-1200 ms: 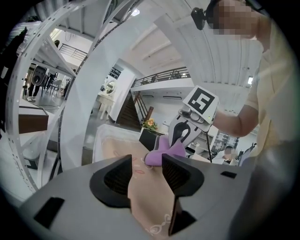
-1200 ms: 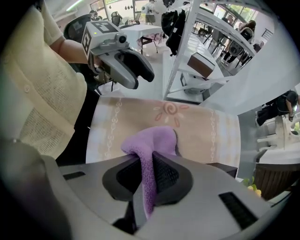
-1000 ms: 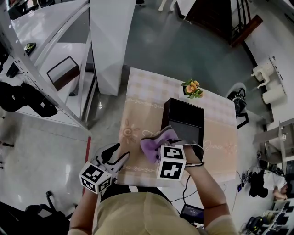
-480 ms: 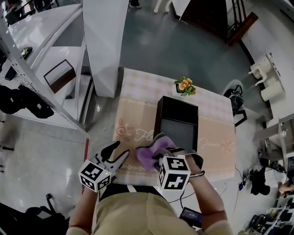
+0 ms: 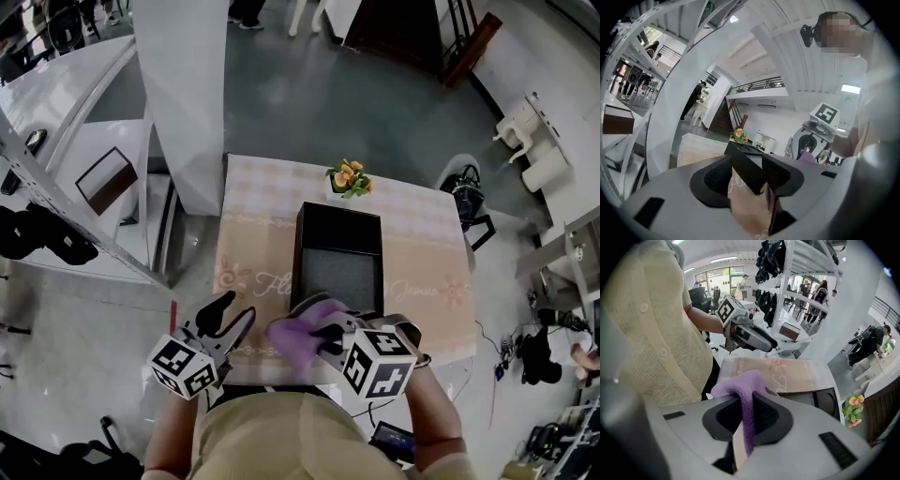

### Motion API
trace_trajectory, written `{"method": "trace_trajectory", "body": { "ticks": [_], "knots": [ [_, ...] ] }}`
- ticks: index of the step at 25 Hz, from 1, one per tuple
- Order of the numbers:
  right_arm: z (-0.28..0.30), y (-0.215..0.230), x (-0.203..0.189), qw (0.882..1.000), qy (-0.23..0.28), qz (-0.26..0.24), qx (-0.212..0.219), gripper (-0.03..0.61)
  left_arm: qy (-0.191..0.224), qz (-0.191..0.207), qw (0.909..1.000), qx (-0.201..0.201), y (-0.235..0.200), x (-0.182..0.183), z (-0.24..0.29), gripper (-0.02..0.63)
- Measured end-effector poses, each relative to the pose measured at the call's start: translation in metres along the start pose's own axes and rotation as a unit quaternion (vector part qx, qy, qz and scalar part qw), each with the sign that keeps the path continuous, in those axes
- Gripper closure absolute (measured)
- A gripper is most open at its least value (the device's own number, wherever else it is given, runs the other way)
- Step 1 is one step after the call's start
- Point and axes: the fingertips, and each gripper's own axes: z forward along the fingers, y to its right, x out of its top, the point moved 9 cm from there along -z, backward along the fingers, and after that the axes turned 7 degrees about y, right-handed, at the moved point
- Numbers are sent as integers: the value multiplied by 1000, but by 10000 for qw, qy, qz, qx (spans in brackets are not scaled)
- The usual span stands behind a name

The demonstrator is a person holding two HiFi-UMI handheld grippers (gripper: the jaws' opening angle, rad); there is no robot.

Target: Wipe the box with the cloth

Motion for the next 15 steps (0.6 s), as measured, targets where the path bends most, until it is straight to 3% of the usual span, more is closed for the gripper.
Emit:
{"method": "trace_trajectory", "body": {
  "ticks": [9, 12, 15],
  "knots": [
    [-49, 8, -30, 9909, 1062, 462, -686, 523, 234, -74, 9995, -180, 13, 22, 15, 417],
    [-69, 13, -40, 9773, 1717, 807, -941, 523, 321, -90, 9992, -219, 19, 30, 18, 417],
    [-87, 19, -46, 9540, 2531, 1001, -1253, 523, 389, -70, 9990, -192, 23, 37, 19, 417]
  ]
}}
